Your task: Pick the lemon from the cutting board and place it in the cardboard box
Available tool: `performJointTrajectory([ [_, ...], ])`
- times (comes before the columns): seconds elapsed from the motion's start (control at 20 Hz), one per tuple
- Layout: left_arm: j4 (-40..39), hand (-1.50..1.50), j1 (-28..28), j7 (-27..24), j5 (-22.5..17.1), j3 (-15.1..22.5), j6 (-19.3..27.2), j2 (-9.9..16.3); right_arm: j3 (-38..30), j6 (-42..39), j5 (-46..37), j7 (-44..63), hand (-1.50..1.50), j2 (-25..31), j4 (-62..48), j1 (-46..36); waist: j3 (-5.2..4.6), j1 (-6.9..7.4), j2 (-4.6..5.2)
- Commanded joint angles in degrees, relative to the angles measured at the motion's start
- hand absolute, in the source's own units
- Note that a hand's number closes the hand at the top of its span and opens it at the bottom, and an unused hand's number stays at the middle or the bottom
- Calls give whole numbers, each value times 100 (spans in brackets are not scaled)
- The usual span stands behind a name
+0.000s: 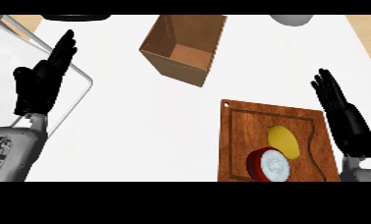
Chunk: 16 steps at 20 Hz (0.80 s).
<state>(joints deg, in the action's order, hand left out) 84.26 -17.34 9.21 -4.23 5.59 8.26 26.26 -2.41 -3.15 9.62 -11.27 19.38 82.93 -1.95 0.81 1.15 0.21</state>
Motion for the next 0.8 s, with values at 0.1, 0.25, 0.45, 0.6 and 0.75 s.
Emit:
performJointTrajectory([
  [0.1,174,0,76,-522,75,103,-370,91,-426,-1344,838,-11,-150,909,698,-617,-88,-175,-47],
  [0.25,532,0,77,-914,222,462,-562,40,-750,-2169,1410,-243,-150,1541,966,-1486,-92,-94,-91],
  [0.45,513,0,135,-963,-26,559,-856,-166,-993,-2978,524,-1100,-150,2673,-216,-1487,-73,-35,13],
  [0.6,491,0,185,-1069,-86,487,-1053,-66,-825,-3054,-412,-2500,-150,2681,-555,-1510,-66,17,25],
  [0.75,135,0,216,-1389,29,444,-975,-152,-589,-3030,-1229,-3577,-150,2948,-139,-1139,-67,-104,27],
])
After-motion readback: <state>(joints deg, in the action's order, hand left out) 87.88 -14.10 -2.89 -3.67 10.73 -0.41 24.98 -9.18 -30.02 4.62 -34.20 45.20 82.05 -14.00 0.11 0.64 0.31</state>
